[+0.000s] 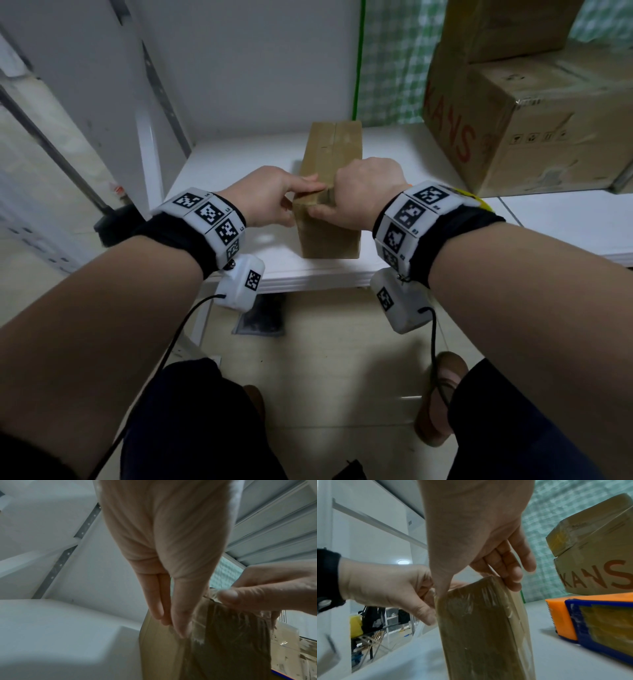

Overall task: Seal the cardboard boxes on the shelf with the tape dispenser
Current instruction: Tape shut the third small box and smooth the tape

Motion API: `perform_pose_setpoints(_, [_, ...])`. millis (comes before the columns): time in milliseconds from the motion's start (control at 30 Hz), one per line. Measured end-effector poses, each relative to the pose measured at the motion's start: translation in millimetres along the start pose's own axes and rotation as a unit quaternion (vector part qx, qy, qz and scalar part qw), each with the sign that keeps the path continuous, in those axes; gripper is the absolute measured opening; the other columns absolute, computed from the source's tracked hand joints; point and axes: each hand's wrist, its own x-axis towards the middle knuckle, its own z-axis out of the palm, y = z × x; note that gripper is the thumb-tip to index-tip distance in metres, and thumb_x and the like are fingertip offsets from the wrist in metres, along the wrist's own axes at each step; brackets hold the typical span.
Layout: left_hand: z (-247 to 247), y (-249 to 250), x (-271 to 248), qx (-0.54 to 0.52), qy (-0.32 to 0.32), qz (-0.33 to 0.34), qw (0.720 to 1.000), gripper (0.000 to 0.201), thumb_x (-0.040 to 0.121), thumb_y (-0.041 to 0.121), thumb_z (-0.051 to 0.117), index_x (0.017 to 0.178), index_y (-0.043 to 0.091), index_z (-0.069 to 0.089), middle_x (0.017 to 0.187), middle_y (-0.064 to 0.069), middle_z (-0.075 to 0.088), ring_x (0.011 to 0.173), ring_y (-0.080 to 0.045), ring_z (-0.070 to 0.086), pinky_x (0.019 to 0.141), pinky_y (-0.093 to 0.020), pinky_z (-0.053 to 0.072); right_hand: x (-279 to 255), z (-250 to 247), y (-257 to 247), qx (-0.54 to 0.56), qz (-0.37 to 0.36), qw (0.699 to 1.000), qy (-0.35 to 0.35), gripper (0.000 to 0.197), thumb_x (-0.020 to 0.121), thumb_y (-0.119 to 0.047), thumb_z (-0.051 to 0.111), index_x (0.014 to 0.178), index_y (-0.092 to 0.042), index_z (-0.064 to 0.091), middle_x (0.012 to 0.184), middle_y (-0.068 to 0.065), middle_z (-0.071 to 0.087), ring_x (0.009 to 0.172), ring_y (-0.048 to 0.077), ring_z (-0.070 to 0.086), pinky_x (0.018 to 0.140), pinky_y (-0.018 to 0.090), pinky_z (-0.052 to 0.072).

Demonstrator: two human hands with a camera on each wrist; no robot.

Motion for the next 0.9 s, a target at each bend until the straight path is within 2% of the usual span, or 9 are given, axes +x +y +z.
perform_pose_setpoints(100, [1.1, -1.3, 0.2, -0.009, -0.001, -0.001, 1.000, 0.078, 0.072, 0.001, 0.076, 0.138, 0.029, 0.046, 0.147, 0.009, 0.038, 0.079, -0.004, 0.060, 0.084, -0.009, 0.039, -1.3, -4.4, 0.8, 0.020, 0.006, 1.000, -0.006, 0.066, 0.080, -0.079, 0.033, 0.059, -0.017, 0.037, 0.061, 0.000, 0.040, 0.070, 0.022, 0.049, 0.060, 0.029, 0.035])
perform_pose_setpoints(300, [0.9, -5.8, 1.9, -0.024, -0.001, 0.010, 1.000, 0.076, 0.071, 0.007, 0.079, 0.137, 0.029, 0.047, 0.146, 0.013, 0.038, 0.071, 0.003, 0.058, 0.081, -0.005, 0.037, -0.5, -8.7, 1.3, 0.032, 0.016, 0.999, -0.024, 0.069, 0.078, -0.082, 0.032, 0.060, -0.016, 0.041, 0.062, 0.001, 0.045, 0.068, 0.021, 0.051, 0.057, 0.028, 0.035])
perform_pose_setpoints(367, [1.5, -6.9, 1.9, -0.016, 0.002, 0.017, 1.000, 0.075, 0.072, 0.010, 0.079, 0.137, 0.027, 0.047, 0.146, 0.012, 0.038, 0.077, 0.003, 0.057, 0.082, -0.003, 0.034, 0.4, -8.9, 1.6, 0.034, 0.017, 0.999, -0.023, 0.068, 0.078, -0.082, 0.033, 0.060, -0.016, 0.041, 0.062, 0.001, 0.046, 0.067, 0.021, 0.051, 0.056, 0.028, 0.035])
perform_pose_setpoints(467, [4.7, -9.7, 1.2, -0.003, 0.019, 0.033, 0.999, 0.072, 0.074, 0.012, 0.078, 0.138, 0.024, 0.047, 0.146, 0.009, 0.038, 0.088, 0.009, 0.044, 0.081, 0.006, 0.026, 1.1, -8.4, 1.3, 0.034, 0.022, 0.999, -0.025, 0.069, 0.078, -0.082, 0.033, 0.061, -0.016, 0.044, 0.062, 0.001, 0.049, 0.063, 0.019, 0.050, 0.055, 0.027, 0.036])
perform_pose_setpoints(600, [11.1, -12.2, -0.4, -0.016, 0.039, 0.042, 0.998, 0.067, 0.078, 0.013, 0.075, 0.137, 0.024, 0.047, 0.146, 0.008, 0.038, 0.095, 0.010, 0.041, 0.084, 0.003, 0.026, 0.9, -7.7, 2.3, 0.037, 0.023, 0.999, -0.024, 0.070, 0.078, -0.082, 0.033, 0.060, -0.015, 0.045, 0.062, 0.001, 0.049, 0.061, 0.019, 0.050, 0.054, 0.027, 0.035])
perform_pose_setpoints(733, [15.4, -14.3, 0.0, -0.025, 0.048, 0.042, 0.998, 0.062, 0.081, 0.015, 0.071, 0.138, 0.023, 0.047, 0.147, 0.006, 0.039, 0.118, -0.001, 0.047, 0.086, 0.006, 0.022, 0.5, -7.7, 3.1, 0.038, 0.024, 0.999, -0.023, 0.070, 0.076, -0.083, 0.034, 0.059, -0.015, 0.043, 0.061, 0.001, 0.046, 0.067, 0.022, 0.051, 0.057, 0.028, 0.036])
perform_pose_setpoints(800, [16.4, -14.9, -0.3, -0.030, 0.046, 0.041, 0.998, 0.059, 0.084, 0.016, 0.069, 0.138, 0.024, 0.047, 0.147, 0.007, 0.038, 0.112, -0.009, 0.057, 0.084, 0.005, 0.027, -0.3, -8.2, 3.2, 0.038, 0.023, 0.999, -0.026, 0.071, 0.074, -0.084, 0.034, 0.059, -0.016, 0.043, 0.061, 0.000, 0.046, 0.066, 0.022, 0.052, 0.057, 0.027, 0.036])
perform_pose_setpoints(867, [16.3, -14.0, -1.5, -0.034, 0.044, 0.039, 0.998, 0.054, 0.088, 0.021, 0.065, 0.137, 0.029, 0.046, 0.148, 0.010, 0.036, 0.090, -0.014, 0.067, 0.077, -0.004, 0.040, -1.0, -9.7, 4.2, 0.037, 0.016, 0.999, -0.032, 0.073, 0.072, -0.086, 0.034, 0.059, -0.015, 0.044, 0.061, 0.000, 0.048, 0.061, 0.019, 0.051, 0.052, 0.026, 0.035])
perform_pose_setpoints(900, [16.4, -13.6, -2.1, -0.033, 0.044, 0.040, 0.998, 0.051, 0.090, 0.024, 0.062, 0.137, 0.030, 0.046, 0.148, 0.011, 0.035, 0.085, -0.015, 0.067, 0.076, -0.010, 0.044, -1.1, -10.5, 5.3, 0.035, 0.011, 0.999, -0.038, 0.075, 0.070, -0.088, 0.034, 0.059, -0.015, 0.046, 0.061, 0.000, 0.049, 0.058, 0.016, 0.050, 0.050, 0.025, 0.034])
